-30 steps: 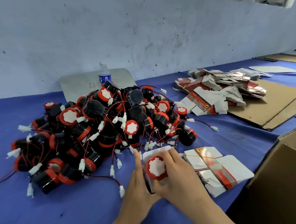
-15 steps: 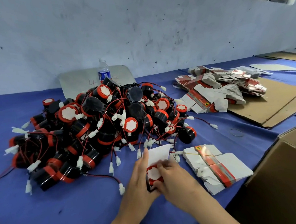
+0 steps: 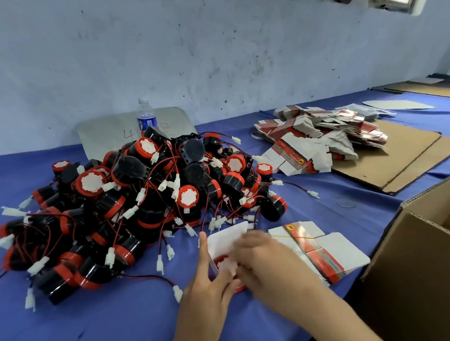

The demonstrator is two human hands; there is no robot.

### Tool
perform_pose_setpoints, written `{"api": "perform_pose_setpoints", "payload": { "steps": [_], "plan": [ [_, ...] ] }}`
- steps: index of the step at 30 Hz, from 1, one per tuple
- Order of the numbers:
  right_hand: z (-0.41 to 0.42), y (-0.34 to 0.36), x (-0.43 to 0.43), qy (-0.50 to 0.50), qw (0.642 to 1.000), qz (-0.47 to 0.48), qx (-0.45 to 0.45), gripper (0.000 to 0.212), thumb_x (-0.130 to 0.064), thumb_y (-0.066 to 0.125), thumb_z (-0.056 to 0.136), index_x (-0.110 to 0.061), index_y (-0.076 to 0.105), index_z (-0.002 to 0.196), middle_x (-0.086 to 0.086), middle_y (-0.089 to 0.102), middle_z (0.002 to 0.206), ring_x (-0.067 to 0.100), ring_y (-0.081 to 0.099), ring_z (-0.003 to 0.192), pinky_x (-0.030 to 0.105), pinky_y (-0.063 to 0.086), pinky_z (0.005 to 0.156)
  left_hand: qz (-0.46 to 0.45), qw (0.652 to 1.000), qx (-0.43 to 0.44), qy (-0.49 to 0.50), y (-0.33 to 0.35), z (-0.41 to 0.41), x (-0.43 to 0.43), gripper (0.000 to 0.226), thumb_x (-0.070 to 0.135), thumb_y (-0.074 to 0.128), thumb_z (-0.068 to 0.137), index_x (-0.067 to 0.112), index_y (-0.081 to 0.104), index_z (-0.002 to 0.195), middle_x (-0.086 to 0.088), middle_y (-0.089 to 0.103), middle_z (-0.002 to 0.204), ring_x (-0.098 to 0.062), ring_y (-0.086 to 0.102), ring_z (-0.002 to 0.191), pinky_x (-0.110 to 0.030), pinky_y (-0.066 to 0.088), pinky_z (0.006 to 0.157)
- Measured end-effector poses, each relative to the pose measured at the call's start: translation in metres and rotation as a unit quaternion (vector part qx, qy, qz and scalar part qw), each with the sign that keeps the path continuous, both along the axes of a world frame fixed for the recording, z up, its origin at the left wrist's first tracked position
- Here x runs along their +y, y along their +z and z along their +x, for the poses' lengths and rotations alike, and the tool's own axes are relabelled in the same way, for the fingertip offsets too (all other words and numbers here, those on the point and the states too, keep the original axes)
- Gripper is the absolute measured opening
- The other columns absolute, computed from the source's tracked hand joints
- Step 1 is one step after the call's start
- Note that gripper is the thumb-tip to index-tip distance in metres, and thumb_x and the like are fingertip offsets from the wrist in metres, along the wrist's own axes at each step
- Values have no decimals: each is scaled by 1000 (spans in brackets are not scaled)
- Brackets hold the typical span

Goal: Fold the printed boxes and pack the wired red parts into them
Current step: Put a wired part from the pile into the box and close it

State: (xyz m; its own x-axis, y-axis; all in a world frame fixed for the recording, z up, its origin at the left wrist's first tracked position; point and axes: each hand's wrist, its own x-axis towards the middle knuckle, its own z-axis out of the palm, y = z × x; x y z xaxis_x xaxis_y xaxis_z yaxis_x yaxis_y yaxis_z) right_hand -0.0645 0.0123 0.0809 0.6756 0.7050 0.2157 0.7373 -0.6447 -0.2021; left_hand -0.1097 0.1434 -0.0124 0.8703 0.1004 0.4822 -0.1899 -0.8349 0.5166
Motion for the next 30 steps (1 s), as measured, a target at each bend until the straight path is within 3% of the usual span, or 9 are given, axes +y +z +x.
{"api": "perform_pose_setpoints", "payload": {
  "steps": [3, 6, 9, 11, 13, 16, 21, 24, 30],
  "plan": [
    [-6, 3, -31, -107, 954, 261, -105, 44, -17, 75, 80, -22, 64, 122, -5, 58, 119, 16, 52, 108, 18, 39, 89, 19, 1000, -12, 12, -1, 1, -2, 13, 15, 83, 72, 12, 69, 72, -22, 34, 149, -20, 72, 82, -30, 53, 45],
    [-2, -11, -43, -198, 942, 265, 61, 45, -17, 74, 81, -32, 60, 121, -9, 57, 97, 7, 57, 77, 10, 38, 65, 35, 999, -21, 21, -2, 1, -3, 22, 24, 78, 72, 15, 62, 61, -21, 40, 147, -13, 69, 72, -21, 45, 39],
    [3, -30, -41, -168, 910, 336, 176, 29, -2, 69, 84, -31, 65, 82, -1, 63, 63, 8, 59, 55, 10, 41, 55, 53, 998, -20, 24, -3, 2, -3, 28, 21, 89, 62, 17, 62, 62, -22, 42, 145, -13, 67, 66, -17, 35, 38],
    [6, -35, -35, -160, 890, 385, 185, 24, -7, 67, 87, -16, 60, 66, -2, 65, 60, 12, 67, 61, 19, 49, 60, 52, 998, -14, 25, -5, 2, -4, 29, 21, 91, 59, 16, 63, 64, -23, 41, 145, -16, 70, 72, -17, 37, 36],
    [10, -34, -24, -144, 874, 422, 191, 26, -17, 64, 90, -5, 58, 67, 3, 64, 69, 15, 70, 66, 35, 57, 66, 45, 999, -12, 17, -7, 2, -3, 27, 21, 91, 59, 16, 65, 68, -23, 39, 146, -18, 71, 80, -19, 42, 37],
    [19, -33, -11, -107, 891, 406, 175, 20, -17, 61, 91, -11, 59, 72, 6, 59, 79, 18, 69, 69, 44, 57, 68, 37, 999, -14, 11, -10, 3, -1, 27, 20, 90, 61, 17, 65, 68, -22, 37, 148, -18, 71, 81, -18, 41, 39],
    [40, -32, -6, -101, 930, 349, 53, 31, -18, 66, 89, -43, 48, 96, -8, 64, 67, 7, 62, 65, 20, 48, 60, 21, 1000, -10, 11, -15, 6, 1, 30, 19, 91, 60, 18, 62, 69, -19, 36, 150, -18, 71, 79, -17, 43, 41],
    [42, -37, -6, -103, 919, 381, 21, 41, -15, 69, 86, -43, 41, 98, -15, 65, 70, 2, 63, 68, 16, 47, 58, 20, 1000, -10, 14, -16, 7, 0, 34, 19, 91, 60, 19, 58, 67, -17, 36, 151, -19, 69, 73, -13, 36, 42],
    [36, -52, -6, -80, 881, 464, 32, 18, -27, 60, 86, -38, 46, 87, -8, 72, 90, 5, 69, 79, 24, 56, 67, 12, 1000, -12, 11, -17, 6, 0, 26, 19, 86, 68, 18, 61, 72, -11, 28, 156, -21, 69, 91, -20, 47, 45]
  ]
}}
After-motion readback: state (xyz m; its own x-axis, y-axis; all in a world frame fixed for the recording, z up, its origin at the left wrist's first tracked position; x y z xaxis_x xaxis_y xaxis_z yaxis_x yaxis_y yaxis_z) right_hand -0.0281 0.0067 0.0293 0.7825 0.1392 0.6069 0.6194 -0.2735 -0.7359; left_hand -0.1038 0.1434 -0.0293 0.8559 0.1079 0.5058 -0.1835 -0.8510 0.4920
